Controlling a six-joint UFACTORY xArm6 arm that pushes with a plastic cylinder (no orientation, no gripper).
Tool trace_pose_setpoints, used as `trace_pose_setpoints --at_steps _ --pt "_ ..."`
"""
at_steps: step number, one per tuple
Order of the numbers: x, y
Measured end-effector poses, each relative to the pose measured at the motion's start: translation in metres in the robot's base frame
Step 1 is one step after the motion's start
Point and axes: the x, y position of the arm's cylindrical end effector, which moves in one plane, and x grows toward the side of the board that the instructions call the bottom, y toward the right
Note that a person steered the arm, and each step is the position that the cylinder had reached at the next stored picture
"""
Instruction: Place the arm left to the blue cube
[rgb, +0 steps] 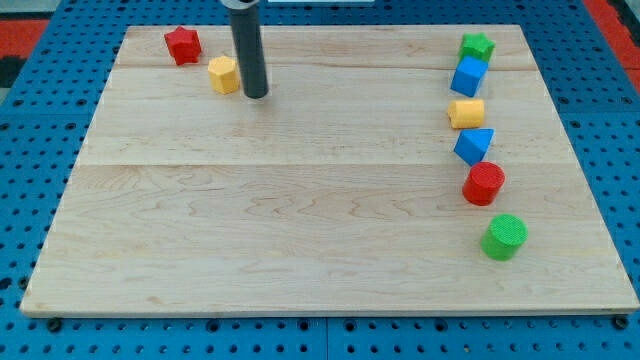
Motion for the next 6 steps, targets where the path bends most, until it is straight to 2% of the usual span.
trace_pose_setpoints --at_steps 1,2,3,5,6 --pt "-0.005 0.074" --pt "0.006 0.093" --pt "0.001 0.142" --pt "-0.035 0.201" --pt "-0.034 0.220"
